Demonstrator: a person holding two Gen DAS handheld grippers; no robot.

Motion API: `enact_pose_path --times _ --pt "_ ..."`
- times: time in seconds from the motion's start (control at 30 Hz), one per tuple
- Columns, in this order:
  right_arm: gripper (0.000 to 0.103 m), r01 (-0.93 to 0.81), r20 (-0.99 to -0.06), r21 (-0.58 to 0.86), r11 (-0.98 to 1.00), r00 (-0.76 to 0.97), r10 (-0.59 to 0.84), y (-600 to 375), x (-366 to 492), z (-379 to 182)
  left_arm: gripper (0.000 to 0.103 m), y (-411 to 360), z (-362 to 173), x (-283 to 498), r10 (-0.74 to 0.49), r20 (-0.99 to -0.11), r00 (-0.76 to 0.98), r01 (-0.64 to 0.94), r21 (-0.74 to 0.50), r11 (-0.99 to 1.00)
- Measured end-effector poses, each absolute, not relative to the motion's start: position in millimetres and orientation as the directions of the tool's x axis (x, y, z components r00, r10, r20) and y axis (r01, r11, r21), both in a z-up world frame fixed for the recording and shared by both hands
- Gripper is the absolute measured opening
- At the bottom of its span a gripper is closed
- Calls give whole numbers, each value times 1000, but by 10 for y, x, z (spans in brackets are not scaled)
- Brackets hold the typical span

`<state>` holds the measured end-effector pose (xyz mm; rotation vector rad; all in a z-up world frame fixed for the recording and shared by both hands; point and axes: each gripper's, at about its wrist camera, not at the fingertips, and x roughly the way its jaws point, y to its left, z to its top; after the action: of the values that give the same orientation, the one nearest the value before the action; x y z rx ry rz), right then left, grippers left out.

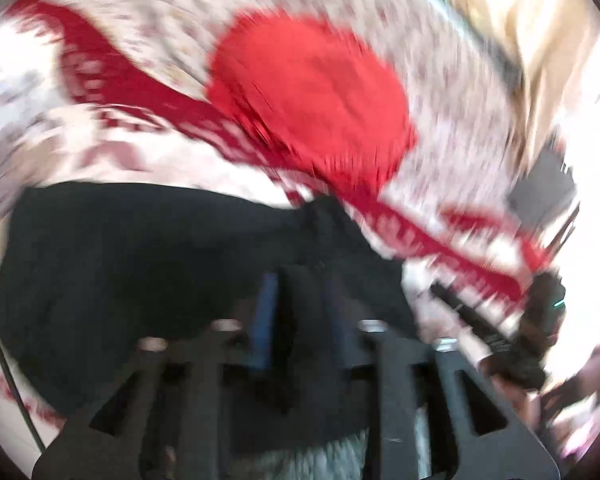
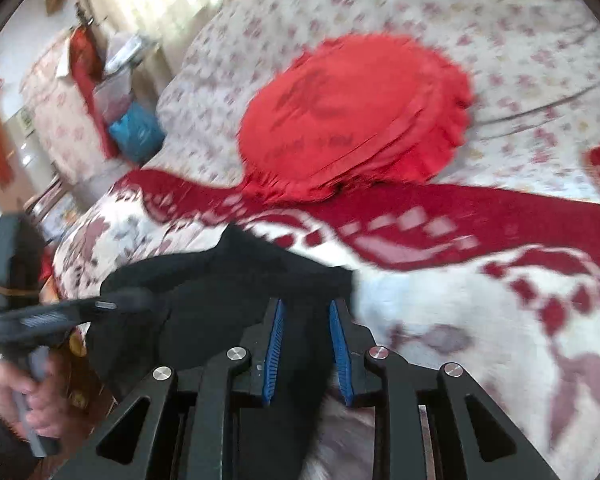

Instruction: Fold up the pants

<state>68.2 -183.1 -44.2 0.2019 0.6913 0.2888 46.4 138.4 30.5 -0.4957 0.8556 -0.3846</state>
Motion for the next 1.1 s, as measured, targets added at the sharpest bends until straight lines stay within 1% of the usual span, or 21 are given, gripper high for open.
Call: enact_pose_path --times 0.03,0.07,0.17,0.23,0.3,0.33,0.37,0.47,0.53,0.63,0.7,0.77,0.9,0.97,1.0,1.03,1.07,1.1 --pt "23 -164 -604 269 949 738 299 -1896 629 -420 66 1578 330 344 -510 -589 628 88 -597 798" --pt "23 -133 -619 267 955 736 275 -1957 604 -424 68 1862 331 172 -505 -550 665 34 -654 756" --pt "23 -36 -678 280 959 700 224 -2159 583 -544 69 2447 171 -189 -499 -481 721 -86 -776 624" --pt "23 15 -707 308 951 673 218 -2292 596 -671 69 2786 -82 -410 -470 -464 751 -195 -836 512" --pt "23 19 -693 368 930 672 261 -2388 608 -742 69 2940 -373 -494 -476 -452 754 -260 -871 416" --pt "23 22 -687 385 923 675 270 -2410 606 -749 69 2960 -485 -491 -494 -447 746 -280 -883 376" --pt "23 21 -686 382 924 676 269 -2397 599 -751 69 2962 -629 -468 -526 -421 739 -292 -903 314" --pt "24 6 -695 329 944 678 238 -2309 602 -746 69 2900 -828 -383 -561 -385 733 -297 -923 245" --pt "27 -15 -699 275 961 683 210 -2230 592 -745 69 2827 -929 -296 -598 -340 725 -273 -940 203" --pt "29 -35 -702 230 973 686 191 -2176 576 -745 69 2827 -1014 -199 -587 -318 745 -262 -948 180" --pt "29 -37 -701 233 972 687 194 -2186 575 -756 69 2853 -1018 -193 -580 -297 759 -252 -955 159" --pt "29 -36 -698 247 968 687 203 -2208 576 -760 69 2877 -975 -214 -583 -245 775 -212 -969 126" --pt "31 -38 -698 243 969 687 202 -2203 575 -764 69 2908 -860 -222 -590 -194 784 -159 -981 111" --pt "33 -42 -698 237 971 688 201 -2194 576 -764 69 2923 -818 -193 -586 -198 786 -144 -980 137" --pt "34 -45 -698 232 972 688 199 -2189 574 -766 69 2937 -825 -178 -576 -219 788 -153 -975 162" --pt "34 -48 -698 229 972 689 198 -2178 573 -763 69 2955 -868 -165 -553 -261 791 -182 -964 195" --pt "34 -49 -698 225 973 689 197 -2174 571 -761 68 2967 -890 -164 -539 -286 792 -198 -956 216" --pt "34 -51 -698 223 974 689 196 -2172 570 -763 62 2979 -938 -151 -526 -309 792 -217 -949 231"
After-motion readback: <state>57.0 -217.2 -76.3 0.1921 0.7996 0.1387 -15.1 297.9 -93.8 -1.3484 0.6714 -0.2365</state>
